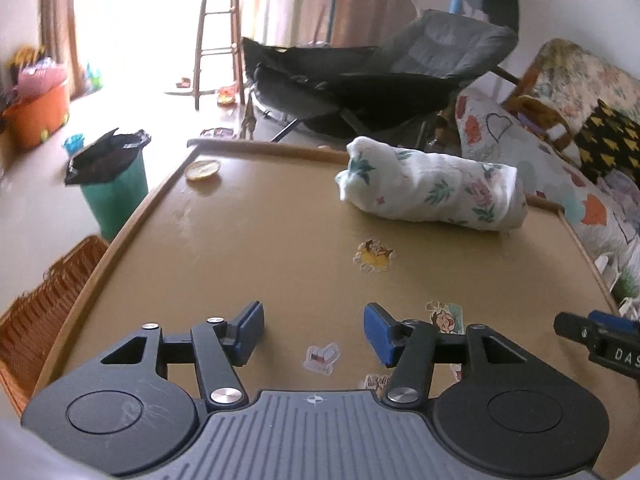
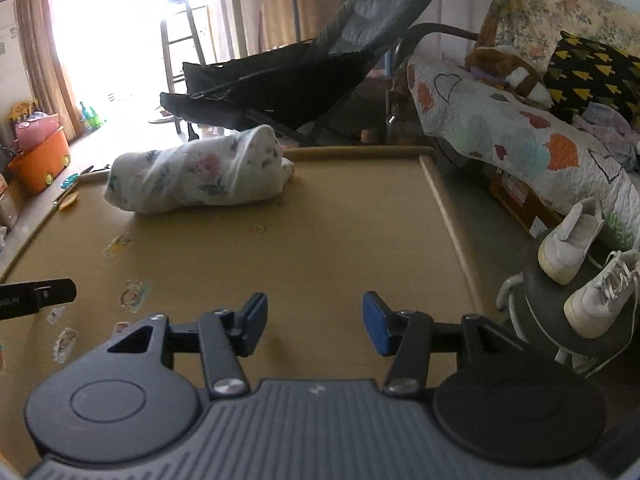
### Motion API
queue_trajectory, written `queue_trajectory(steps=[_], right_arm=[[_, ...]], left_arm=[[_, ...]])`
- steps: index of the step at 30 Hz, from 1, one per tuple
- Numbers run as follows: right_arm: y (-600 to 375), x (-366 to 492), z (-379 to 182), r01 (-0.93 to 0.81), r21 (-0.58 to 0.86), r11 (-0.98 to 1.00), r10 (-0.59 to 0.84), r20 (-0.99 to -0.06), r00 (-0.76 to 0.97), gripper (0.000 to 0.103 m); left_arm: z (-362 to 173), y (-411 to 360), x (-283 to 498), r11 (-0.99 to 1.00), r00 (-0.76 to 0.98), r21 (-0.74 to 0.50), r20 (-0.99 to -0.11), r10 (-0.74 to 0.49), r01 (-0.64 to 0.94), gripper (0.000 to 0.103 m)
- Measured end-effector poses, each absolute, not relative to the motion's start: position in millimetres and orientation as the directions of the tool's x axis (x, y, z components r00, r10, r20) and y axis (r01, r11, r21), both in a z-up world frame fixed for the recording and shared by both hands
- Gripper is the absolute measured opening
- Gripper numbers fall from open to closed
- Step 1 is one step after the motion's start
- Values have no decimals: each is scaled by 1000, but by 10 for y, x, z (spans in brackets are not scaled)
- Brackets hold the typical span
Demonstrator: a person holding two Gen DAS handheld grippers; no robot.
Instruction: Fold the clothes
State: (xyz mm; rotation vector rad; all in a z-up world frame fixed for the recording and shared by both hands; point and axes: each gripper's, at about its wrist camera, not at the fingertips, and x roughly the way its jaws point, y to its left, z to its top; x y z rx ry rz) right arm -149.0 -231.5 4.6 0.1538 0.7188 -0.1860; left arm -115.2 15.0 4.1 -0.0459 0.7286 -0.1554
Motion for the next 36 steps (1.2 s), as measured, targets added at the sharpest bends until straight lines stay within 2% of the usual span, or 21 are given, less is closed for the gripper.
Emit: queue_trajectory(steps=[3, 9, 13, 20, 25, 36], right_arm=[[-2292, -1452, 16, 224, 51, 973, -138, -651, 747, 53], [-2233, -1345, -47, 231, 21, 973, -167, -627, 761, 61], [-2205, -1273, -87, 238, 14, 971, -179, -612, 770, 70], [-2180, -1181, -105, 246, 17, 969, -184, -615, 767, 84], [-2128, -1095, -122, 223, 13, 975, -165, -634, 755, 102], [-2116, -1059, -120, 220, 9, 976, -163, -638, 752, 103]], left_arm=[[43, 112, -1080, 989, 744, -59, -653, -138, 132, 62], [50, 23, -842, 993, 764, -16, -637, -101, 118, 68], [43, -60, -734, 992, 778, 6, -621, -97, 128, 75], [9, -89, -682, 988, 799, 9, -589, -119, 154, 83], [-32, -171, -627, 978, 775, 13, -612, -158, 210, 103], [-78, -184, -640, 979, 775, 10, -612, -157, 206, 103]])
